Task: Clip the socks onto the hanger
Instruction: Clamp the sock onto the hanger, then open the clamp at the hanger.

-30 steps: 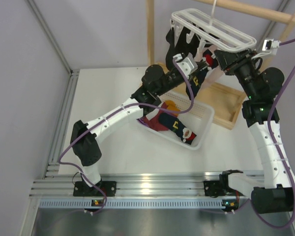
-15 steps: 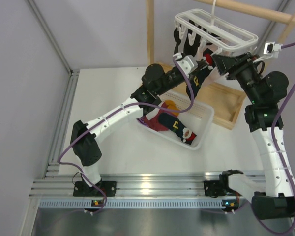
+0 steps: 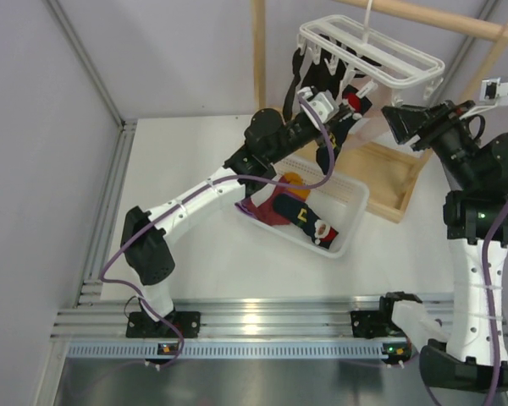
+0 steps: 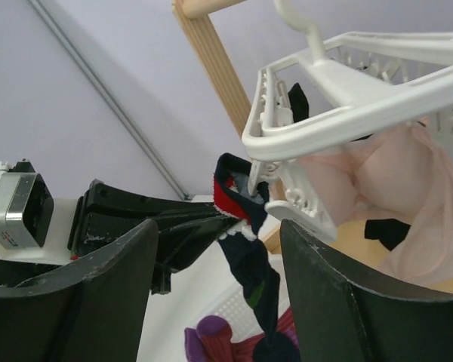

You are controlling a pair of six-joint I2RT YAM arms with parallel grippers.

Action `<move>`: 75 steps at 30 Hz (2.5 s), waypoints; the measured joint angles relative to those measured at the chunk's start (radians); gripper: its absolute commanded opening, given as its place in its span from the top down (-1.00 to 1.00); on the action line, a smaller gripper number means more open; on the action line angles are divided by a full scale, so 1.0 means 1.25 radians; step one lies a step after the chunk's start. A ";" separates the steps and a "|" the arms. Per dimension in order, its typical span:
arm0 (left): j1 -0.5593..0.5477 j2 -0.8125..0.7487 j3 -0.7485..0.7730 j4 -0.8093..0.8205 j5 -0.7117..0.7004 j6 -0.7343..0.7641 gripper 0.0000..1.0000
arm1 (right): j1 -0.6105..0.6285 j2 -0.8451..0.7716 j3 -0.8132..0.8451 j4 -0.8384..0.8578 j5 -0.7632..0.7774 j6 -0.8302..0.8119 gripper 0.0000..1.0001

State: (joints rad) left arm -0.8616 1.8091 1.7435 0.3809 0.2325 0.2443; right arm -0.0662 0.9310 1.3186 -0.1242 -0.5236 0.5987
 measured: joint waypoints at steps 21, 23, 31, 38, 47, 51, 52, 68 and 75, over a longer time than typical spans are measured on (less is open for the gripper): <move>0.034 -0.021 -0.032 -0.004 -0.002 -0.087 0.26 | -0.248 0.212 0.050 0.221 -0.325 0.160 -0.19; 0.035 -0.031 -0.044 -0.005 0.006 -0.094 0.24 | -0.240 0.212 0.050 0.248 -0.336 0.174 -0.17; 0.034 -0.074 -0.092 0.004 0.059 -0.115 0.12 | -0.192 0.204 0.050 0.297 -0.346 0.192 -0.11; 0.024 -0.072 -0.071 0.009 0.088 -0.124 0.08 | -0.154 0.194 0.043 0.297 -0.342 0.193 -0.04; -0.060 -0.050 -0.049 0.044 0.015 -0.036 0.01 | -0.115 0.185 0.040 0.290 -0.324 0.186 0.01; -0.091 -0.023 -0.030 0.051 -0.050 0.003 -0.01 | -0.101 0.176 0.034 0.291 -0.309 0.185 0.01; -0.095 -0.015 -0.022 0.051 -0.064 0.010 -0.01 | -0.099 0.173 0.032 0.289 -0.307 0.186 0.01; -0.098 0.023 0.005 0.070 -0.220 0.011 0.07 | -0.090 0.145 0.013 0.290 -0.288 0.173 0.03; -0.098 -0.022 -0.086 0.065 -0.221 -0.017 0.07 | -0.090 0.145 0.013 0.291 -0.287 0.172 0.03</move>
State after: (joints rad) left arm -0.9840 1.7821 1.6363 0.4618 -0.0437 0.2230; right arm -0.1787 1.1118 1.3350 0.2390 -0.8825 0.8139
